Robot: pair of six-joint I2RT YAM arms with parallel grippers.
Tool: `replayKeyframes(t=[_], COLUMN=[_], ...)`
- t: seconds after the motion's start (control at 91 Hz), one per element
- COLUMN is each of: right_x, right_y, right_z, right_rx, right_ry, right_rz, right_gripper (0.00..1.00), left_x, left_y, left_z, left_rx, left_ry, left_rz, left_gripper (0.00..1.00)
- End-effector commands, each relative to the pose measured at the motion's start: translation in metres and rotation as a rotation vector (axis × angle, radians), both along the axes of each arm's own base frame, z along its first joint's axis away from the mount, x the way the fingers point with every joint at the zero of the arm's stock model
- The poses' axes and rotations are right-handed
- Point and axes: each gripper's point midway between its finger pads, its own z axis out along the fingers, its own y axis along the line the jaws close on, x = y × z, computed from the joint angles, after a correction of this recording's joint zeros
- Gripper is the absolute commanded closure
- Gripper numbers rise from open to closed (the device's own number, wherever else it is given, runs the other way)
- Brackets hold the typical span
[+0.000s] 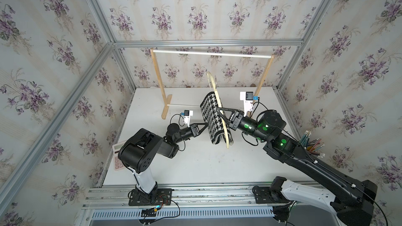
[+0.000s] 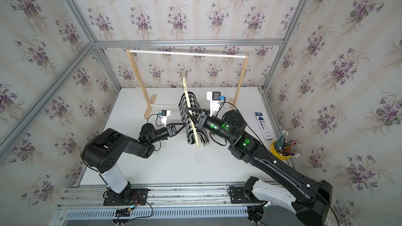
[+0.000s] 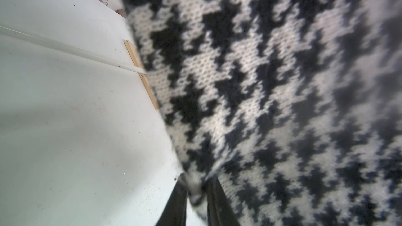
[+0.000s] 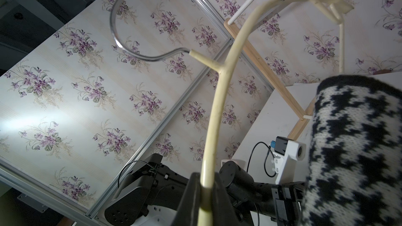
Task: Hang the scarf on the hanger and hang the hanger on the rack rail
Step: Hang the scarf on the hanger, then place the hanger at the clothesline.
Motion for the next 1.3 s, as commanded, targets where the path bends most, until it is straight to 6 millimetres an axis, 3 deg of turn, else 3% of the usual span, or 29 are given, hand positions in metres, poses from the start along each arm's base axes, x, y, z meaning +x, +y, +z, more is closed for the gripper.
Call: replayKeyframes(t=[0.0,0.363,0.396,0.44,0.648,0.879,1.022,1.143,1.286], right_x=[-0.005,0.001,0.003,0.007,0.028,0.062,0.073,0.076,0.085], right_y=[-0.004,-0.005,-0.006,-0.007,-0.012,-0.017,-0.014,-0.012,-0.014], right_z=[0.032,0.027,0.026,0.024,0.026,0.032,0.024,0.020,0.018], right_rx=[0.080,0.052,0.043,0.033,0.021,0.023,0.025,0.021,0.015], right_ry=[-0.100,-0.099,-0.096,-0.092,-0.091,-0.077,-0.054,-0.047,-0.041], right_rz=[0.002,-0.031,-0.041,-0.054,-0.079,-0.083,-0.069,-0.065,-0.074], right_gripper=[1.00,1.00,1.00,1.00,1.00,1.00,1.00,1.00,1.00], left_x=[-0.003,-0.005,-0.004,-0.001,0.016,0.055,0.080,0.090,0.093], left_y=[-0.003,-0.001,0.003,0.009,0.032,0.034,0.030,0.041,0.071], left_z=[-0.001,-0.005,-0.004,-0.003,-0.009,-0.020,-0.024,-0.010,0.021], left_rx=[-0.003,0.017,0.017,0.019,0.024,0.039,0.158,0.356,0.576], left_ry=[0.001,-0.021,-0.030,-0.036,-0.014,0.026,0.026,-0.025,-0.067], left_rz=[-0.030,-0.032,-0.021,-0.006,0.047,0.086,0.107,0.185,0.317], left_gripper=[0.74,0.54,0.43,0.40,0.40,0.40,0.43,0.44,0.48])
